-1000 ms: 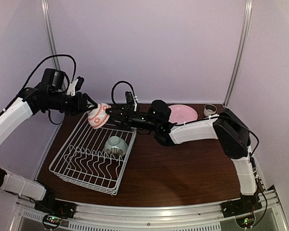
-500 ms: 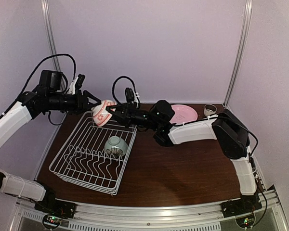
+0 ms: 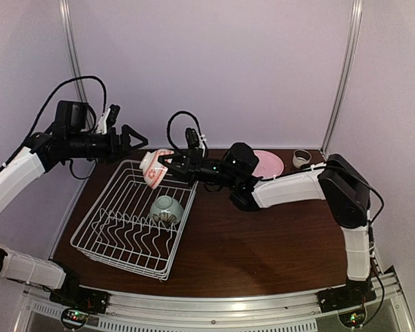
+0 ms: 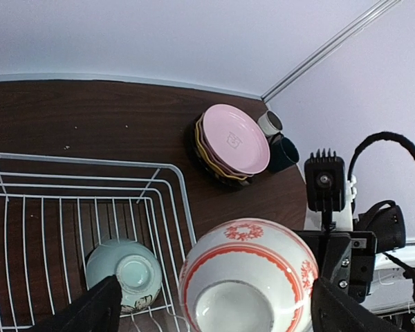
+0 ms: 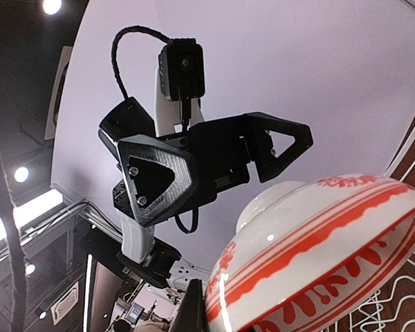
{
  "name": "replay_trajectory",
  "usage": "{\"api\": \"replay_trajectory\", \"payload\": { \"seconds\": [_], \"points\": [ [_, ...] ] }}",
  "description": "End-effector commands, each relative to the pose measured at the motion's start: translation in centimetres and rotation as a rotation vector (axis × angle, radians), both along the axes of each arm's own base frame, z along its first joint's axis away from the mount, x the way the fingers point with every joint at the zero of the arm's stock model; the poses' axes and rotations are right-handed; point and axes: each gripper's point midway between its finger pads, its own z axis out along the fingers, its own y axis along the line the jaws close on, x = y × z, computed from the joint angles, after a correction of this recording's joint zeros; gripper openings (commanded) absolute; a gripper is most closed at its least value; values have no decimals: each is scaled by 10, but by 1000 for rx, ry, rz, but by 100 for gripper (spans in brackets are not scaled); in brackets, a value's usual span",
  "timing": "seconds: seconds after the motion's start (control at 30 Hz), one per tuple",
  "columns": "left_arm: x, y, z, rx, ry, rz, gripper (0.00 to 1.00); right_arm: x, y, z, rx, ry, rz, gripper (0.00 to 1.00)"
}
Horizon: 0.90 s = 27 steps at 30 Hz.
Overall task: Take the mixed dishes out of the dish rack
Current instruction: Pass from the left arm to the right, then place the bowl at the corner of the board.
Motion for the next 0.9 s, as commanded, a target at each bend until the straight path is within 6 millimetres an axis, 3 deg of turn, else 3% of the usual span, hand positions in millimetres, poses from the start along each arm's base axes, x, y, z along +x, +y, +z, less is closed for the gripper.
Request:
{"api": "replay_trajectory", "payload": {
  "seconds": [0.0, 0.07, 0.2, 0.3, 0.43, 0.63, 0.77, 0.87],
  "points": [
    [7, 9, 19, 18, -82, 50, 97, -5, -35, 42, 0, -127, -62, 0],
    [9, 9, 17, 24, -80, 49, 97, -4, -47, 40, -63, -151, -87, 0],
    [13, 9, 11, 41, -75, 48, 97, 4, -75, 16, -301, -218, -160, 0],
    [15, 9, 8, 51, -73, 56, 97, 8, -108, -4, -514, -309, -223, 0],
    [16, 10, 5, 64, -72, 57, 97, 14, -166, -33, -772, -332, -296, 0],
    [17, 8, -7, 74, -46, 48, 97, 36, -283, -72, -1227, -313, -507, 0],
    [20, 9, -13, 95, -43, 49, 97, 37, -339, -92, -1380, -237, -588, 0],
    [23, 9, -17, 113, -45, 49, 97, 36, -370, -110, -1458, -165, -621, 0]
  ]
}}
